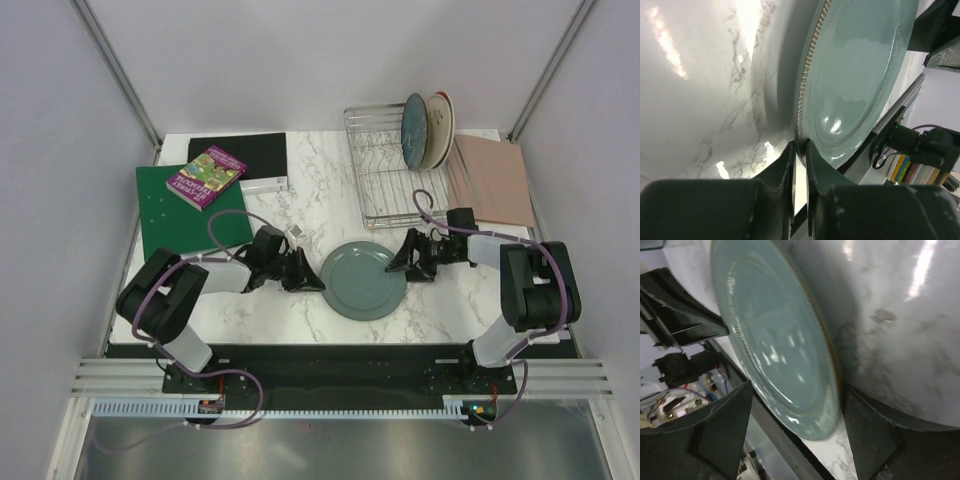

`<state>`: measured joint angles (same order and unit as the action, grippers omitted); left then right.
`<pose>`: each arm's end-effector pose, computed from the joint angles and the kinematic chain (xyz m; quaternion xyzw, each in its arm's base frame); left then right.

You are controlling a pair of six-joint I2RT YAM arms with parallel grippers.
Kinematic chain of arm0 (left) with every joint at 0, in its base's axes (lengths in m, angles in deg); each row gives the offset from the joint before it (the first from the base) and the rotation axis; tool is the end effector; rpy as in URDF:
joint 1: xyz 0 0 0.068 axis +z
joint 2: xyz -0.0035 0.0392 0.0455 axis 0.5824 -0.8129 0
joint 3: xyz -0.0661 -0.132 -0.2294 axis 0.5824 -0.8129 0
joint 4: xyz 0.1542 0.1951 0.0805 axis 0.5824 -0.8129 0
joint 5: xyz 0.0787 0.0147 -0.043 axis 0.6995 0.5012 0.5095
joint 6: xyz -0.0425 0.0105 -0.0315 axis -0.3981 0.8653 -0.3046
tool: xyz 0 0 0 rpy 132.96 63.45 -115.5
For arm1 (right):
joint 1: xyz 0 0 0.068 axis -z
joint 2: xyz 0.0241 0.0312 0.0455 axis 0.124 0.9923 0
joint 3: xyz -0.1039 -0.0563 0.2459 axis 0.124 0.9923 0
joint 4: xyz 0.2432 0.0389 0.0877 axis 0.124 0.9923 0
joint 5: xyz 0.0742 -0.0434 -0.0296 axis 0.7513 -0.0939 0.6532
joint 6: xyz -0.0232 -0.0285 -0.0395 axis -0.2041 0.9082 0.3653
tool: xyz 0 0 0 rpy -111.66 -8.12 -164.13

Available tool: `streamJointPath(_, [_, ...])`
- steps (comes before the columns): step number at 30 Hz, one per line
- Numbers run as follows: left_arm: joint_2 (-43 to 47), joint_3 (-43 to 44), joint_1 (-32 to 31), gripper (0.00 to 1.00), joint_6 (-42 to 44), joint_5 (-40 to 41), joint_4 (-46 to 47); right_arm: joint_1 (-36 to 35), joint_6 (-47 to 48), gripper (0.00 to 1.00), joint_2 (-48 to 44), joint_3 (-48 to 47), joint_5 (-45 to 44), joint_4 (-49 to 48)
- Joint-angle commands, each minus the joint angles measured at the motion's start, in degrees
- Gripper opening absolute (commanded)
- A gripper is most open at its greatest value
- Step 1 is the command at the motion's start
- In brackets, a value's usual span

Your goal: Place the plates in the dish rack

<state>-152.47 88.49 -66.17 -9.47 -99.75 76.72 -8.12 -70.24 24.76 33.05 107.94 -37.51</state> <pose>0.2309 -0.1573 0.1218 -0.0325 0.9012 -0.4138 0.1248 0.2698 0.0307 0.1314 0.0554 0.9042 0.4114 0.1002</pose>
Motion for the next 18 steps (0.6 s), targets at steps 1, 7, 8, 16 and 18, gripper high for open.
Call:
streamJointPath(1, [-4.4, 2.1, -0.4, 0.02, 6.0, -5.2, -1.1, -4.9, -5.3, 0.78, 5.4, 2.8, 2.9, -15.2])
streamJointPath(7, [-6.2, 3.0, -0.4, 0.02, 6.3, -5.1, -1.2, -9.1, -5.6, 0.70, 7.8, 2.2, 3.0, -13.6])
streamJointPath(8, [-6.2, 2.9, -0.4, 0.02, 6.2, -4.9, -1.1, -9.1, -5.3, 0.68, 7.2, 2.4, 2.2, -13.0])
streamJointPath(16, [-5.2, 2.3, -0.2, 0.02, 6.0, -2.5, -3.5, -6.0, 2.2, 0.50, -5.0, 2.5, -3.8, 1.0])
streamJointPath(18, [-5.2, 2.3, 0.0, 0.02, 6.0, -2.5, -3.7, -5.4, 3.6, 0.41, -7.1, 2.0, -3.8, 3.8])
